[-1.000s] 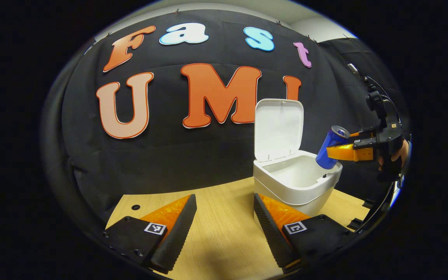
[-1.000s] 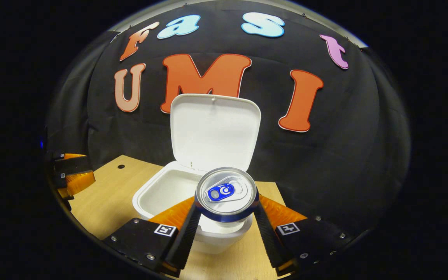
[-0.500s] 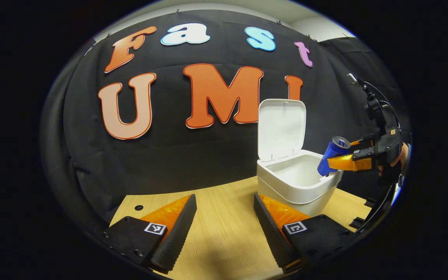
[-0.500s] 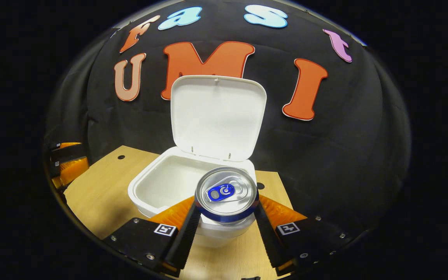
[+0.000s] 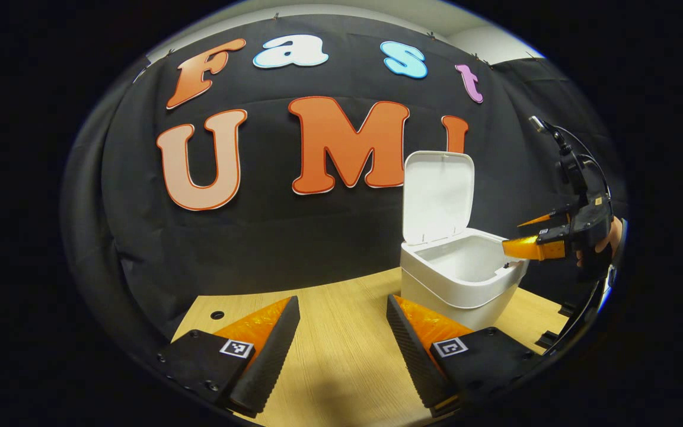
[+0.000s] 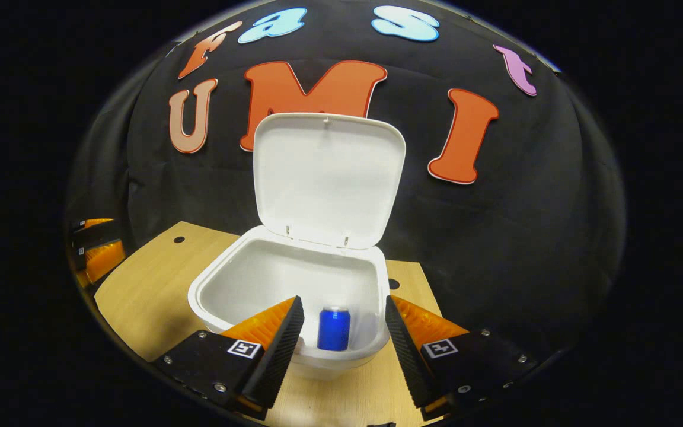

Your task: Press the lid of the desktop garbage bin to open it, pick up the crumpled paper on the desktop and throw it into the bin, then pick up the pop can on the desktop and drop it into the bin, and finally close the garbage bin lid.

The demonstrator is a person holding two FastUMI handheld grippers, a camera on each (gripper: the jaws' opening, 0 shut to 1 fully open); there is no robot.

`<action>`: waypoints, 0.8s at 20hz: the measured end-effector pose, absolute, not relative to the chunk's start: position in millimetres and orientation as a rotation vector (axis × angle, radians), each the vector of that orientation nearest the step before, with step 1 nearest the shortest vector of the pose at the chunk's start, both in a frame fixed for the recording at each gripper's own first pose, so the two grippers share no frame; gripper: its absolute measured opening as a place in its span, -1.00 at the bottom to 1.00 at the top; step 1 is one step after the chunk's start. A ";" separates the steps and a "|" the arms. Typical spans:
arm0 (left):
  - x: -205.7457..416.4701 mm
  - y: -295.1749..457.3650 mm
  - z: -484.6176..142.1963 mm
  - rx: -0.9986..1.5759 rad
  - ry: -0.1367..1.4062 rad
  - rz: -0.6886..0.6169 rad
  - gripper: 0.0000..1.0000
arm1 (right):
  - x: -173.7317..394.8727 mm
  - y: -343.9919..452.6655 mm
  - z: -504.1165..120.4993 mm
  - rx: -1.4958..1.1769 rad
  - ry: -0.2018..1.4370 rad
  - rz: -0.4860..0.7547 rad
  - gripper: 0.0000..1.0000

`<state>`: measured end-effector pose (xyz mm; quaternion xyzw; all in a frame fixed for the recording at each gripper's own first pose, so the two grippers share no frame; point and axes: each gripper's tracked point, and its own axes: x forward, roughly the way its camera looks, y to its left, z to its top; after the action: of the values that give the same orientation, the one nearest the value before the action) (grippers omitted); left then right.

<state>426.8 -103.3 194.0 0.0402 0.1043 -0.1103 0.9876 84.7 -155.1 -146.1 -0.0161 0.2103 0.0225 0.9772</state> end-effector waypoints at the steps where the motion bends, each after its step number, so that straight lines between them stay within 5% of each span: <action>1: 426.9 -101.1 195.0 0.083 0.206 -0.217 0.88 | 89.6 -154.0 -136.9 -0.039 0.408 0.046 0.68; 16: 416.2 -30.0 213.2 0.079 0.148 -0.042 0.88 | 186.5 -144.8 35.0 -0.139 0.118 0.045 0.67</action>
<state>416.2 -30.0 213.2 0.0394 0.0738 -0.0210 0.9963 186.5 -144.8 35.0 -0.0695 0.0588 0.0226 0.9956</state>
